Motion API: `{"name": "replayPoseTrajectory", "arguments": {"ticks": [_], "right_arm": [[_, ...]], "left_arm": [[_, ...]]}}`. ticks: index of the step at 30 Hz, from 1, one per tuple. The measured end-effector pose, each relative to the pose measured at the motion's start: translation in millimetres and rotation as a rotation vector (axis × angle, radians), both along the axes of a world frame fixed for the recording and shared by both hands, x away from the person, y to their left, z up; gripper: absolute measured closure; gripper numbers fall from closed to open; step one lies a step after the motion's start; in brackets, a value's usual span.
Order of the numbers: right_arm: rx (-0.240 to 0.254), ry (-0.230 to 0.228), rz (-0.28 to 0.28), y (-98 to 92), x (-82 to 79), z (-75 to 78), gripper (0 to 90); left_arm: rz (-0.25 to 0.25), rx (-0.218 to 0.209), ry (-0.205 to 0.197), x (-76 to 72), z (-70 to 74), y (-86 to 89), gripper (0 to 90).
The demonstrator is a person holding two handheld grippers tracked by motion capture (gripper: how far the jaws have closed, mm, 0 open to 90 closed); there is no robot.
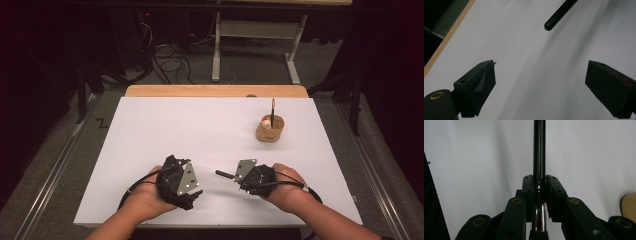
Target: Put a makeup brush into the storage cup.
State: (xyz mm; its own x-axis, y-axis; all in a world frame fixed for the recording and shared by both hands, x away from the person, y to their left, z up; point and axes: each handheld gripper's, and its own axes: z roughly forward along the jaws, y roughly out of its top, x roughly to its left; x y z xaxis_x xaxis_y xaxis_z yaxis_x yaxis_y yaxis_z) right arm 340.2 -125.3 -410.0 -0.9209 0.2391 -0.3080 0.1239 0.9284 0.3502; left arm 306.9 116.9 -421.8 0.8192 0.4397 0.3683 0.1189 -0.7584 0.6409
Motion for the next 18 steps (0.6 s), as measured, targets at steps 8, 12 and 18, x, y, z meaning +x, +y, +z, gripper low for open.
{"name": "replayPoseTrajectory", "arguments": {"ticks": [8,12,18], "right_arm": [[-0.002,-0.007,0.009,0.0,0.1,0.3,79.5],[-0.004,0.013,0.013,-1.2,-1.0,0.8,79.5],[-0.004,0.055,0.071,-2.4,1.2,-0.3,79.5]], "left_arm": [[0.002,-0.013,-0.002,-0.3,-0.1,-0.6,10.3],[0.001,-0.011,0.002,0.3,-1.6,-1.2,10.4],[-0.001,-0.023,0.005,0.0,-0.4,0.1,10.4]]}}
